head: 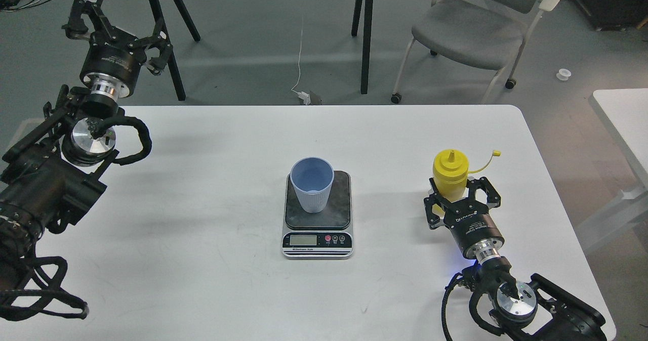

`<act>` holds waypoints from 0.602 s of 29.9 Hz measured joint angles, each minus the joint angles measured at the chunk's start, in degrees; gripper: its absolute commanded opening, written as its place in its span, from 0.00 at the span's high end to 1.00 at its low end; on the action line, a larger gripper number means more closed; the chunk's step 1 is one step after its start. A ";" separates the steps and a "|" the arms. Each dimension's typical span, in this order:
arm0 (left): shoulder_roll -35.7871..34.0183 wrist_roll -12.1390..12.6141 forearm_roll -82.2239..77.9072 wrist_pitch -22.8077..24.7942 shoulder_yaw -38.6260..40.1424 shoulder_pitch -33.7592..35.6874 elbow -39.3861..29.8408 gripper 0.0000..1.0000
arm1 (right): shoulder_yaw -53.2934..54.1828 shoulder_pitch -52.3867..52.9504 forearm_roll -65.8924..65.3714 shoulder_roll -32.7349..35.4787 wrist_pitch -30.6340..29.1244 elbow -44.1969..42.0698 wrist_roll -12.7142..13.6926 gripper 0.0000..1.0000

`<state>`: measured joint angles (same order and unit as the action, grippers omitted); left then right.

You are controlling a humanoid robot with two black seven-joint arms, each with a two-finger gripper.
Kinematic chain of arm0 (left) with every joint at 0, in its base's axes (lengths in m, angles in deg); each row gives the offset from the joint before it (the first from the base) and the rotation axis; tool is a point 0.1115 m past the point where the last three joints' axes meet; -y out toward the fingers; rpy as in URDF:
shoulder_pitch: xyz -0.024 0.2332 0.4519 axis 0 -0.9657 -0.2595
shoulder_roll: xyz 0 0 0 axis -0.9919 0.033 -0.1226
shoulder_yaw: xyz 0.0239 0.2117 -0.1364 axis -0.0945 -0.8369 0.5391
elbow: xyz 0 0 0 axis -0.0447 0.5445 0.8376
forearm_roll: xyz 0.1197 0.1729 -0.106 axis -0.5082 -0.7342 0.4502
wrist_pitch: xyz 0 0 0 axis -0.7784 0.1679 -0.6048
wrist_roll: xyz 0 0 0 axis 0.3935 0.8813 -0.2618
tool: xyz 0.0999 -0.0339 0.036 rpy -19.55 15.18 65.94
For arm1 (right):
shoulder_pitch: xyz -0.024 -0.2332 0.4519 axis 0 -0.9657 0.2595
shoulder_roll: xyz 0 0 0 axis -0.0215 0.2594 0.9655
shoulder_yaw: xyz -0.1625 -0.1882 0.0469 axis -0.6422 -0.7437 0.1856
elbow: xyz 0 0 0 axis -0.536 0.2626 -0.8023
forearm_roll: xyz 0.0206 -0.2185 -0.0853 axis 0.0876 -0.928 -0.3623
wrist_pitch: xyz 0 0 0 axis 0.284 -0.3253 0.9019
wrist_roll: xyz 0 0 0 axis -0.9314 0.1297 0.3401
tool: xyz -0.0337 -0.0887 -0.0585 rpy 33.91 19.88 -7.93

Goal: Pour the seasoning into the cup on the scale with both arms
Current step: 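Open the right gripper and release the yellow bottle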

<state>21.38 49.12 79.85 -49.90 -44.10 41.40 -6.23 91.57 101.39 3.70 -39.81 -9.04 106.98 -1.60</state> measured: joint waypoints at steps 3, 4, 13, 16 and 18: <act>0.00 0.00 0.00 0.00 -0.01 0.00 0.00 0.01 | 0.00 -0.85 -0.06 0.05 0.00 0.30 0.00 0.14; 0.00 0.00 -0.01 0.00 -0.01 0.00 0.00 0.01 | 0.01 -1.14 -0.09 0.09 0.00 0.45 0.00 0.11; 0.09 0.00 -0.01 -0.08 0.01 0.10 0.00 0.01 | 0.88 -4.07 -0.10 1.24 0.00 0.89 -0.16 0.01; 0.09 0.00 -0.01 -0.07 0.01 0.10 0.00 0.01 | 0.77 -5.58 -0.10 2.76 0.00 1.77 -0.19 0.01; 0.09 0.00 0.00 0.00 0.03 0.10 0.00 0.01 | 0.74 -6.77 -0.10 4.00 0.00 3.50 -0.22 0.01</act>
<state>21.47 49.11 79.85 -49.90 -44.07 41.50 -6.23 92.30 94.62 3.60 -35.81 -9.04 110.48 -1.83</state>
